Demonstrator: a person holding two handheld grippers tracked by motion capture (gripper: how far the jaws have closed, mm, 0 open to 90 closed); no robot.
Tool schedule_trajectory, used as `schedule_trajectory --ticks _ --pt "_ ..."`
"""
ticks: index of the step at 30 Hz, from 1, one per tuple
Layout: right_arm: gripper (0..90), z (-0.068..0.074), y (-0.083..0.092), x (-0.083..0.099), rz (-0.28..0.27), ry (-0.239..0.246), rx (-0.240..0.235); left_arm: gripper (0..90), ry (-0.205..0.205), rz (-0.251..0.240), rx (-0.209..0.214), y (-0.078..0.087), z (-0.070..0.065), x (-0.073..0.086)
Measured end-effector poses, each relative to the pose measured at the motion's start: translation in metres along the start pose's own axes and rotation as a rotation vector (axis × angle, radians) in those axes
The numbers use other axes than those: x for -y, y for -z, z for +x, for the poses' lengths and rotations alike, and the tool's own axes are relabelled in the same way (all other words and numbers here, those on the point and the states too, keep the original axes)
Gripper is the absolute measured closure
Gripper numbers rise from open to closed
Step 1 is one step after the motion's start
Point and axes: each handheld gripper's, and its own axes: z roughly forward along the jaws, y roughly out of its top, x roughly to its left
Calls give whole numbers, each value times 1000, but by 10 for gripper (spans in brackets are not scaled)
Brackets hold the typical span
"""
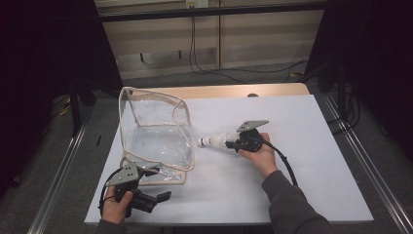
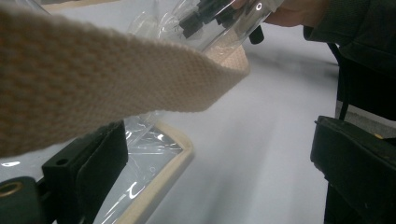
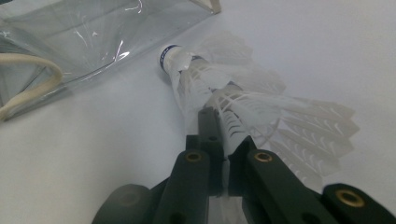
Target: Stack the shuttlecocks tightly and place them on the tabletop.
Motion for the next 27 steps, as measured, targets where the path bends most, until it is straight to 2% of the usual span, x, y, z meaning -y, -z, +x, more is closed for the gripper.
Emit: schedule_trajectory --ticks 27 --pt "897 2 -8 -2 1 0 -2 40 2 -2 0 0 0 0"
